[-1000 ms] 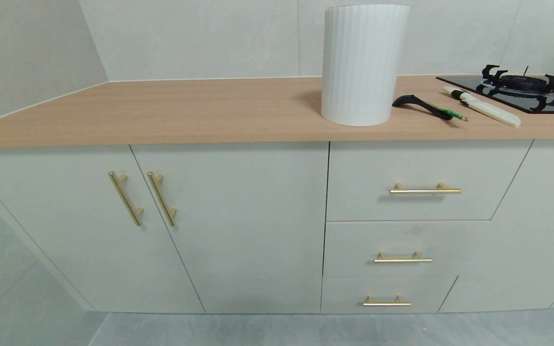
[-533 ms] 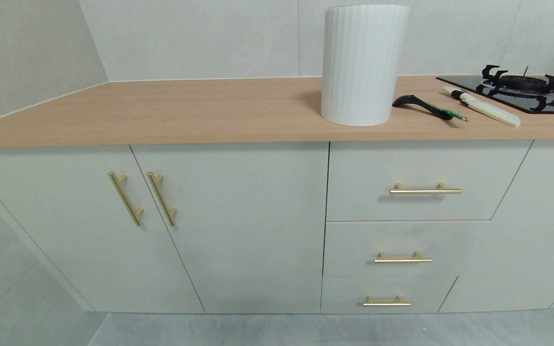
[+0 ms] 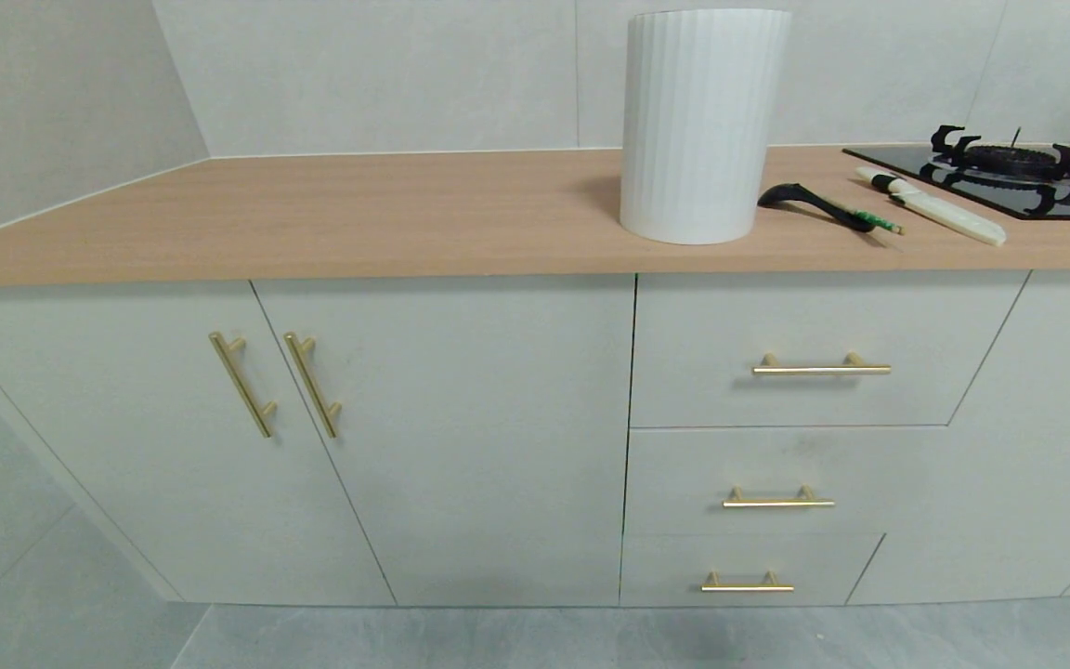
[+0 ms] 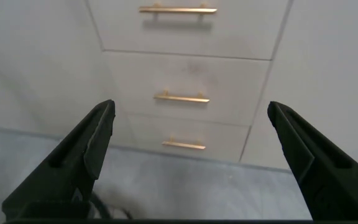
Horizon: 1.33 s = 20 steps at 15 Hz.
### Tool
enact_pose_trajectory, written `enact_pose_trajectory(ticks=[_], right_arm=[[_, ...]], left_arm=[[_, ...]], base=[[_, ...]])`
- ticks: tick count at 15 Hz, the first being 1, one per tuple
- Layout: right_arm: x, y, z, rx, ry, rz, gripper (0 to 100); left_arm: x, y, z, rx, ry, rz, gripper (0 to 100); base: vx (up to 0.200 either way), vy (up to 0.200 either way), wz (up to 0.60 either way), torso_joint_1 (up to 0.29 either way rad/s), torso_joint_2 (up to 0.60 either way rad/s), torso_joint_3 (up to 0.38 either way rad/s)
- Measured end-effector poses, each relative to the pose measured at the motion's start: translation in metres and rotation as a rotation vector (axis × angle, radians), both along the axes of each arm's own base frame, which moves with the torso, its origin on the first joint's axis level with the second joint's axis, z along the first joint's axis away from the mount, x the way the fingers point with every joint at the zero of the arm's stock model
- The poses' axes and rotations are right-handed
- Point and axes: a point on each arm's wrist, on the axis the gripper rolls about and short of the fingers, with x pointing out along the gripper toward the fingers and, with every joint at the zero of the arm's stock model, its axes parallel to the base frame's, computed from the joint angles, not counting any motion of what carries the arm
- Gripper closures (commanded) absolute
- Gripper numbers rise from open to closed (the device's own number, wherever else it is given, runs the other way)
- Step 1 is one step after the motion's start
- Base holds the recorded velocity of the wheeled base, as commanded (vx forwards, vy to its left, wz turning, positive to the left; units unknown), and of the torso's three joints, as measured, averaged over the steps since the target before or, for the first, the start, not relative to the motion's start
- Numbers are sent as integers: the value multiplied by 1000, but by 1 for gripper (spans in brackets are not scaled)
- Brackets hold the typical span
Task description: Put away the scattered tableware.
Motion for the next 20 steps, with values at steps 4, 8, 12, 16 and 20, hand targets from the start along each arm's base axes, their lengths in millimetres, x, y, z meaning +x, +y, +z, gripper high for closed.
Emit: enact_pose_trajectory(ticks=[4,8,12,16,20], right_arm=[[46,6,19,-12,159,31,0],[107,13,18,-26,296,35,0],[162,20,7,-40,433,40,0],[214,27,-14,-51,483,38,0],[244,37,-44,-72,546,50,0]], left_arm=[[0,0,0,0,0,0,0],[0,0,0,0,0,0,0],[0,0,0,0,0,0,0],[0,0,0,0,0,0,0],[0,0,0,0,0,0,0]], base=[[0,0,0,0,0,0],[0,0,0,0,0,0],[0,0,0,0,0,0],[0,0,0,0,0,0],[0,0,0,0,0,0]])
